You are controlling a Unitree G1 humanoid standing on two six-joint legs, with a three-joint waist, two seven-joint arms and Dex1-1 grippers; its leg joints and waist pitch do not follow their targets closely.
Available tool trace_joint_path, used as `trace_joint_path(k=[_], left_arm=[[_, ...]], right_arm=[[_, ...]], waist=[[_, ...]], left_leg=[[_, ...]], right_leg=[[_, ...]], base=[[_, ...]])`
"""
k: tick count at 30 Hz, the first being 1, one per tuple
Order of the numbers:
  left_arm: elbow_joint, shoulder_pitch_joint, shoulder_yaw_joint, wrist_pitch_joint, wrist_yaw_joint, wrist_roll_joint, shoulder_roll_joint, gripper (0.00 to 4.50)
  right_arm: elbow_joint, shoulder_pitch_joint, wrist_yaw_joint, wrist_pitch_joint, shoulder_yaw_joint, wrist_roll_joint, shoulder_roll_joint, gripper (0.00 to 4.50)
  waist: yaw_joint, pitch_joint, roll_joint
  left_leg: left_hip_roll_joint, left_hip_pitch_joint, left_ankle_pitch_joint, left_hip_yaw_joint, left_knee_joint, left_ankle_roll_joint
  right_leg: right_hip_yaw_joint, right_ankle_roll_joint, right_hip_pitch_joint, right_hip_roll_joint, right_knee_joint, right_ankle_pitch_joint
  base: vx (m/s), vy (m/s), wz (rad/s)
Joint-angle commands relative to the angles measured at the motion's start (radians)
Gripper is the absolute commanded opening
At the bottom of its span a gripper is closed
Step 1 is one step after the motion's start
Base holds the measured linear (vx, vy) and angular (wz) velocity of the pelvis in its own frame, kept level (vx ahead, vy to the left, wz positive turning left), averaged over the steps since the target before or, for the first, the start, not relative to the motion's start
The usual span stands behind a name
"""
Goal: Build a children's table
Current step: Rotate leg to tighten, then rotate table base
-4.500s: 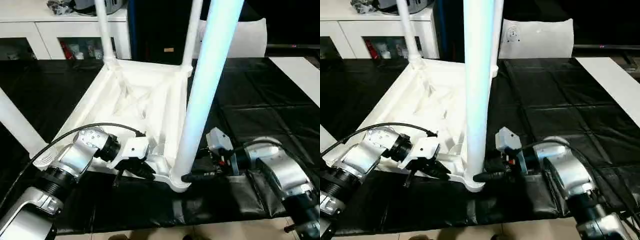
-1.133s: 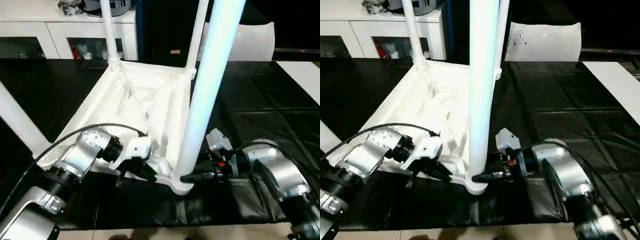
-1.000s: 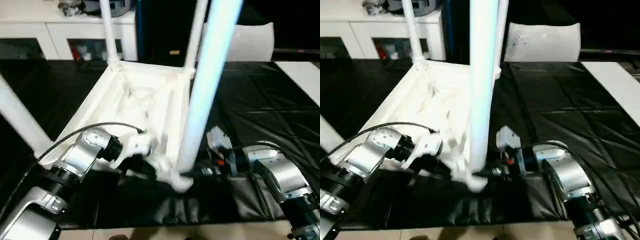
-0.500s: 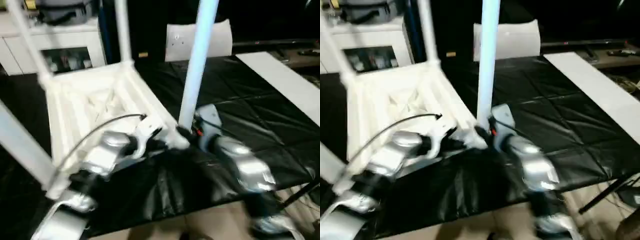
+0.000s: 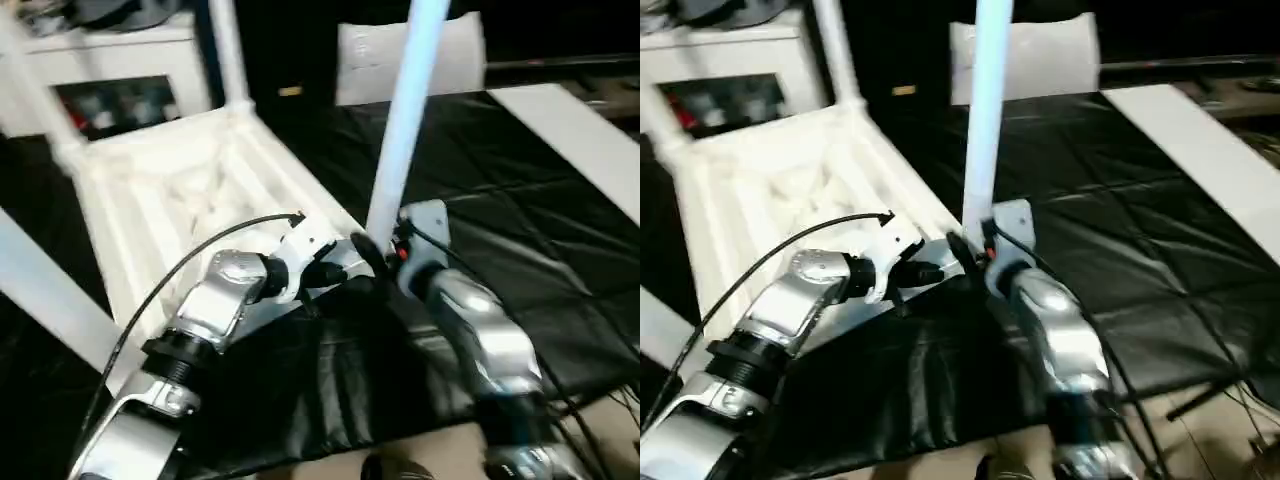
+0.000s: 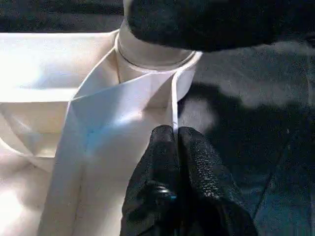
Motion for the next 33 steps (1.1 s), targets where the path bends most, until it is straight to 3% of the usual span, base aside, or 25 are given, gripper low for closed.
trace_joint_path(k=[1,3,4,7,8,12,15,17,18,22,25,28,29,31,33], left_arm=[[-0.032,-0.003,-0.002,-0.044,-0.025,-0.007,0.016,0.00],[-0.023,-0.003,0.008,-0.077,-0.031,-0.013,0.030,0.00],[-0.020,-0.003,0.012,-0.096,-0.035,-0.018,0.036,0.00],[-0.033,0.008,0.031,-0.115,-0.054,-0.046,0.042,0.00],[-0.054,0.019,0.042,-0.098,-0.070,-0.070,0.042,0.00],[-0.104,0.048,0.068,-0.083,-0.082,-0.111,0.041,0.00],[-0.131,0.064,0.077,-0.069,-0.076,-0.122,0.045,0.53],[-0.199,0.104,0.092,-0.026,-0.084,-0.160,0.048,0.77],[-0.237,0.127,0.097,-0.016,-0.069,-0.166,0.049,0.77],[-0.379,0.216,0.117,0.057,-0.025,-0.193,0.043,1.07],[-0.461,0.268,0.120,0.101,0.001,-0.208,0.043,1.42],[-0.581,0.353,0.143,0.167,0.041,-0.256,0.037,1.64],[-0.613,0.380,0.149,0.176,0.048,-0.265,0.039,1.77],[-0.675,0.437,0.176,0.203,0.071,-0.286,0.041,1.93],[-0.714,0.480,0.201,0.216,0.079,-0.302,0.048,2.14]], right_arm=[[-0.053,0.020,0.066,-0.009,0.012,0.035,-0.030,3.86],[-0.096,0.048,0.124,-0.011,-0.004,0.060,-0.081,3.97],[-0.122,0.065,0.163,-0.011,-0.012,0.078,-0.112,4.13],[-0.183,0.104,0.252,0.002,-0.032,0.128,-0.179,4.27],[-0.213,0.128,0.302,0.004,-0.041,0.152,-0.222,4.43],[-0.264,0.161,0.379,0.031,-0.067,0.205,-0.297,4.43],[-0.287,0.172,0.413,0.051,-0.076,0.233,-0.329,4.50],[-0.329,0.175,0.451,0.087,-0.080,0.293,-0.344,4.50],[-0.358,0.169,0.465,0.116,-0.071,0.334,-0.338,4.50],[-0.393,0.133,0.452,0.136,-0.007,0.363,-0.284,4.50],[-0.388,0.108,0.425,0.140,0.013,0.367,-0.253,4.50],[-0.355,0.058,0.358,0.135,0.027,0.349,-0.186,4.50],[-0.345,0.046,0.335,0.134,0.032,0.339,-0.172,4.50],[-0.318,0.020,0.280,0.134,0.039,0.315,-0.141,4.50],[-0.294,0.002,0.242,0.130,0.042,0.300,-0.117,4.50]], waist=[[0.009,-0.086,-0.002],[0.017,-0.081,-0.006],[0.025,-0.075,-0.007],[0.030,-0.075,-0.009],[0.032,-0.074,-0.014],[0.035,-0.076,-0.019],[0.037,-0.080,-0.019],[0.040,-0.079,-0.024],[0.040,-0.076,-0.028],[0.033,-0.071,-0.030],[0.033,-0.070,-0.024],[0.030,-0.066,-0.028],[0.031,-0.066,-0.024],[0.025,-0.065,-0.031],[0.023,-0.065,-0.028]], left_leg=[[0.005,-0.015,-0.039,0.022,-0.060,0.126],[0.004,-0.011,-0.096,0.028,-0.063,0.110],[0.004,-0.010,-0.149,0.030,-0.067,0.091],[0.005,-0.007,-0.180,0.031,-0.070,0.076],[0.003,-0.008,-0.183,0.032,-0.069,0.078],[0.006,-0.009,-0.158,0.032,-0.067,0.087],[0.006,-0.013,-0.119,0.034,-0.063,0.103],[0.010,-0.010,-0.122,0.035,-0.064,0.106],[0.011,-0.010,-0.130,0.035,-0.066,0.108],[0.009,-0.011,-0.156,0.036,-0.069,0.092],[0.010,-0.003,-0.187,0.036,-0.069,0.067],[0.009,-0.002,-0.215,0.034,-0.072,0.048],[0.010,-0.001,-0.220,0.032,-0.073,0.045],[0.012,-0.001,-0.248,0.032,-0.076,0.032],[0.010,0.000,-0.261,0.030,-0.076,0.026]], right_leg=[[0.056,-0.213,0.091,-0.027,-0.040,-0.156],[0.059,-0.192,0.087,-0.026,-0.051,-0.236],[0.059,-0.158,0.085,-0.024,-0.060,-0.329],[0.061,-0.127,0.081,-0.024,-0.067,-0.383],[0.061,-0.116,0.082,-0.023,-0.069,-0.397],[0.062,-0.119,0.079,-0.023,-0.067,-0.388],[0.064,-0.138,0.080,-0.023,-0.058,-0.341],[0.064,-0.152,0.078,-0.025,-0.058,-0.347],[0.064,-0.148,0.077,-0.023,-0.060,-0.363],[0.061,-0.109,0.073,-0.022,-0.067,-0.444],[0.060,-0.086,0.064,-0.022,-0.076,-0.496],[0.057,-0.064,0.060,-0.021,-0.081,-0.540],[0.057,-0.065,0.059,-0.021,-0.081,-0.541],[0.058,-0.053,0.056,-0.019,-0.083,-0.548],[0.057,-0.047,0.055,-0.018,-0.083,-0.554]], base=[[0.000,0.000,0.00],[0.000,0.000,0.00],[0.000,0.000,0.00],[0.000,0.000,0.00],[0.000,0.000,0.00],[0.000,0.000,0.00],[0.000,0.000,0.00],[0.000,0.000,0.00],[0.000,0.000,0.00],[0.000,0.000,0.00],[0.000,0.000,0.00],[0.000,0.000,0.00],[0.000,0.000,0.00],[0.000,0.000,0.00],[0.000,0.000,0.00]])
